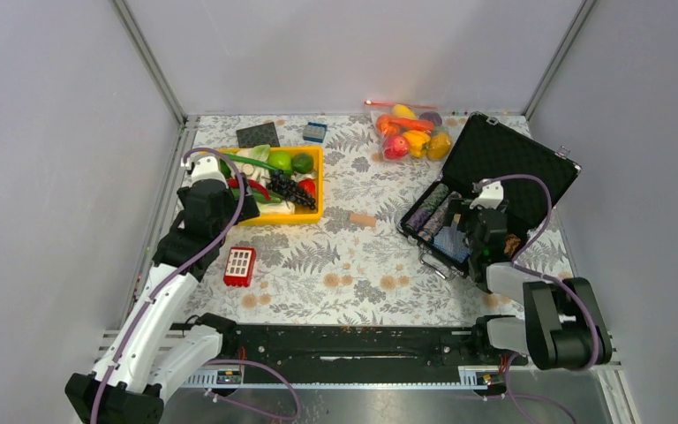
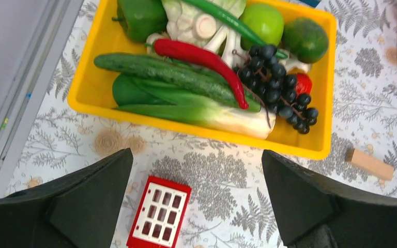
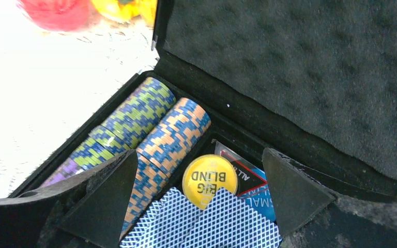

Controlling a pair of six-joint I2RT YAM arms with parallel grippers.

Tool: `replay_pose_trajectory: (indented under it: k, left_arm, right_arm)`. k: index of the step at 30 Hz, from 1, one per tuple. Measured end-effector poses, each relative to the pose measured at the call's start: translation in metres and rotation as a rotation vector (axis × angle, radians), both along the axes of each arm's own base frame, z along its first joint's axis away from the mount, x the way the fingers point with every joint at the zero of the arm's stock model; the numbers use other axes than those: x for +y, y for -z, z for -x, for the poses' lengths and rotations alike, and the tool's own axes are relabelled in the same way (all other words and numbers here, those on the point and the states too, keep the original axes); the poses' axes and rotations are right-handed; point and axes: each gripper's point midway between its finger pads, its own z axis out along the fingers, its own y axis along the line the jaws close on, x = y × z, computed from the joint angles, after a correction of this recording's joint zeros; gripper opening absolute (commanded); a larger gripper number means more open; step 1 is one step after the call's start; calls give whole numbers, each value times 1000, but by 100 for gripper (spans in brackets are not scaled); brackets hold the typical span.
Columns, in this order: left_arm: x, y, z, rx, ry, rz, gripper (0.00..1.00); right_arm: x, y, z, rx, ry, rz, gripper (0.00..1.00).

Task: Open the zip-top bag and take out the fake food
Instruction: Pick up the zipper food storage bag at the center of the board.

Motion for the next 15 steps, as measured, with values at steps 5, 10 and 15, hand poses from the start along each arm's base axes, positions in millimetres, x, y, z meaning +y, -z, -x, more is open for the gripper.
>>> replay_pose_trajectory:
  k: [5,10,15]
  left_arm:
    - [2,13,11,33,-11,12,98]
    - [8,17,15,50,-47,9,98]
    - [12,12,17,26,-73,11,98]
  right_arm:
    - [8,-31,-14,52,-21,-41,98]
    - [22,-81,-44,150,0,-178,98]
    - [50,-101,-59,310,-48,-307,98]
